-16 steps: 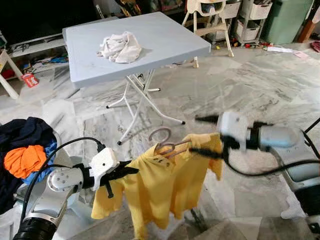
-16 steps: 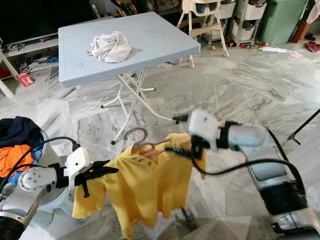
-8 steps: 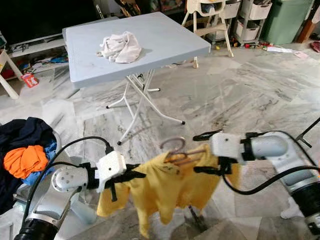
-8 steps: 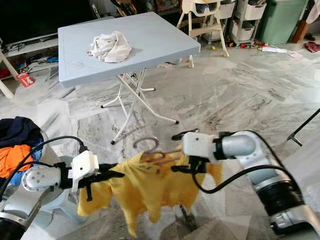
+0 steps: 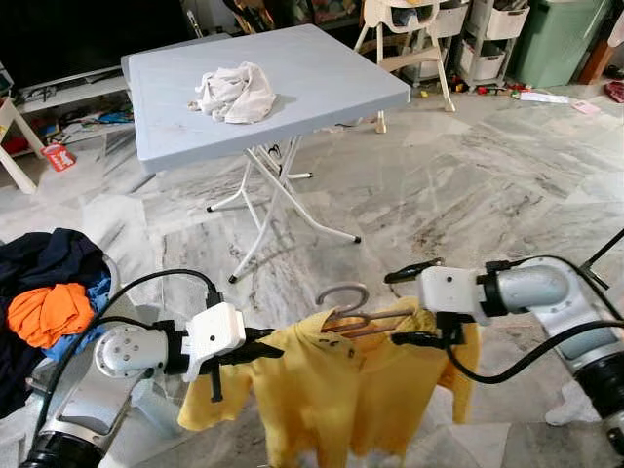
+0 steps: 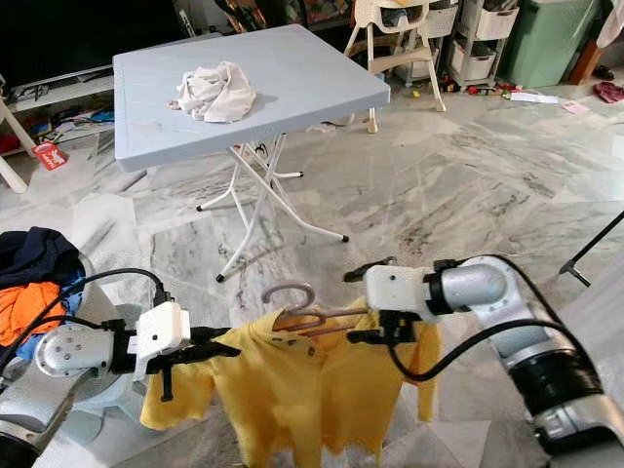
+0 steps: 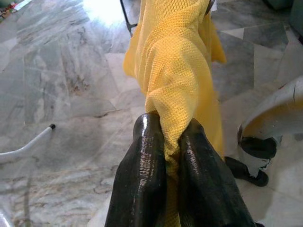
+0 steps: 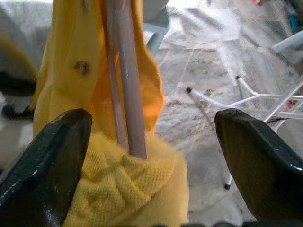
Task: Hang hanger
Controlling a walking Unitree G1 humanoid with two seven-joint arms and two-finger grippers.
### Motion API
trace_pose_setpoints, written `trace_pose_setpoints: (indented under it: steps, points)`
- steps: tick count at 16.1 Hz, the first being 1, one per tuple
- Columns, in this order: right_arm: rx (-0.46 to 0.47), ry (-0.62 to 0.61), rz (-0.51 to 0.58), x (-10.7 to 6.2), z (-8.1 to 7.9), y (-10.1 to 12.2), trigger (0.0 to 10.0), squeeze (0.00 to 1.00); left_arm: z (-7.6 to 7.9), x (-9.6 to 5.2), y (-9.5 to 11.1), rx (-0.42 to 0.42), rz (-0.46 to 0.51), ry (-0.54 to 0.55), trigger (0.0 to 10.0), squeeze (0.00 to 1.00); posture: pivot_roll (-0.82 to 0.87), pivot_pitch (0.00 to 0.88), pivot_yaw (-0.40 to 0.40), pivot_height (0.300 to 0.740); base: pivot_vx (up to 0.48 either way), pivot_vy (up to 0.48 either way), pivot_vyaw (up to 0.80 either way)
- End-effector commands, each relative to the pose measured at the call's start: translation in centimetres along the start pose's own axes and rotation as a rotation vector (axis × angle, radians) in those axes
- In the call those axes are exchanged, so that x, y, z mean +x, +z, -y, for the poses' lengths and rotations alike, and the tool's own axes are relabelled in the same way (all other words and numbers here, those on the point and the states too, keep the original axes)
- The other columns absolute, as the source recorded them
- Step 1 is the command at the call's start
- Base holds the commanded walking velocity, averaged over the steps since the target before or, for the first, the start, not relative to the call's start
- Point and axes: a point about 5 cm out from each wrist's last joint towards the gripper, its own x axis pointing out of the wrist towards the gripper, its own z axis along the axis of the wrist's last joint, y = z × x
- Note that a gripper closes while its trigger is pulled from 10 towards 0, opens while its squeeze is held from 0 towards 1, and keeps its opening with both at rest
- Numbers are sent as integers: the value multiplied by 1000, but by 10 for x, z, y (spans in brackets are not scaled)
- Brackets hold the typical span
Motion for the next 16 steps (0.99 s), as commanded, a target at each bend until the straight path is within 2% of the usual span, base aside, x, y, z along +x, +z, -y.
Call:
trace_pose_setpoints:
  steps: [1, 3, 6, 7, 11, 14, 16]
  points:
    - [-29, 49, -27, -2, 1, 0, 10000, 0, -3, -6, 6, 27, 4, 5, 0, 0, 11, 21, 68, 740, 0, 0, 0]
    - [-28, 74, -27, -3, 0, 0, 10000, 0, -4, -7, 6, 29, 0, 7, 0, 0, 12, 22, 68, 740, 0, 0, 0]
    - [17, 13, 89, 7, 7, 15, 10000, 0, -2, -4, 2, 16, -2, 18, 0, 0, 13, 20, 62, 740, 0, 0, 0]
    - [16, 17, 95, 7, 5, 15, 10000, 0, -1, -4, 1, 8, -2, 20, 0, 0, 11, 20, 63, 740, 0, 0, 0]
    - [22, -1, 11, -12, 11, 2, 10000, 0, -1, -9, -5, 1, -29, 19, 0, 0, 4, 23, 64, 740, 0, 0, 0]
    - [29, -11, -34, -16, 10, -5, 10000, 0, -3, -11, -4, 6, -29, 24, 0, 0, 4, 23, 65, 740, 0, 0, 0]
    - [41, 28, -30, -12, 3, -8, 10000, 0, -4, -12, -2, 16, -27, 21, 0, 0, 6, 26, 64, 740, 0, 0, 0]
